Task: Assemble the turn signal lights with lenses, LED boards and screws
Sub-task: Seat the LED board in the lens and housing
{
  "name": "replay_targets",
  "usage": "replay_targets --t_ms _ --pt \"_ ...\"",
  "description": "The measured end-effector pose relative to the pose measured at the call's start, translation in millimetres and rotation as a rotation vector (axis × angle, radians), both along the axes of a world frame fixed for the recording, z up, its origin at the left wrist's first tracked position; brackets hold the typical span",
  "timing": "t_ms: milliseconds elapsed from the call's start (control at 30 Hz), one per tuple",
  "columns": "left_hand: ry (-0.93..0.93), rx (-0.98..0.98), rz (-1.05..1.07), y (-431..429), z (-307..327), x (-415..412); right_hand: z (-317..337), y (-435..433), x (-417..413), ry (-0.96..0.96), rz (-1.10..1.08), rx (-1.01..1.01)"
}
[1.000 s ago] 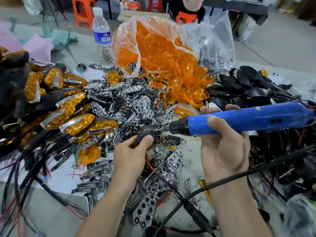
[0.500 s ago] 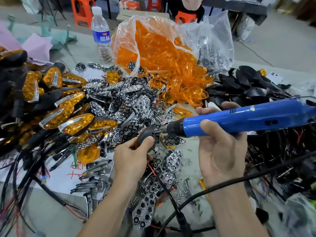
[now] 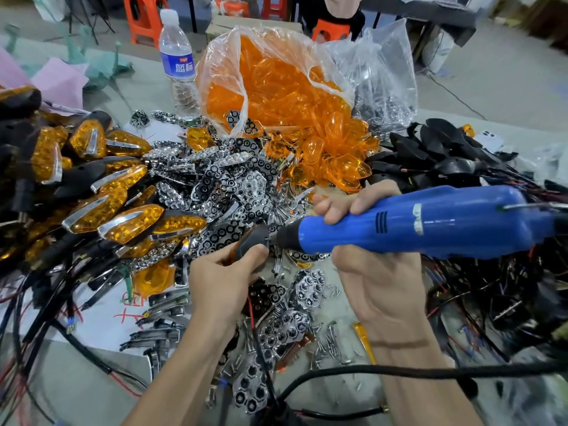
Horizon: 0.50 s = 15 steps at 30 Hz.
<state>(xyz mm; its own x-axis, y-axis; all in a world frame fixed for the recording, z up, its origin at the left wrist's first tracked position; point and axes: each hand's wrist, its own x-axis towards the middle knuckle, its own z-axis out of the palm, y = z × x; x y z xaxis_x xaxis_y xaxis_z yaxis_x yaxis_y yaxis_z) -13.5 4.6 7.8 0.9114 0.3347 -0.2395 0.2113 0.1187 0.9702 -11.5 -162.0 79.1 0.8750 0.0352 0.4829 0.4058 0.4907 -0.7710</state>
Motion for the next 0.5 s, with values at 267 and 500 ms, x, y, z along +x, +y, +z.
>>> replay_targets --t_ms 267,500 --pt "0.050 -0.008 0.020 8 -6 0 -2 -5 21 -0.165 0.307 -0.333" --pt "0.058 0.000 -0.052 10 1 -1 1 -21 17 -0.178 0.367 -0.363"
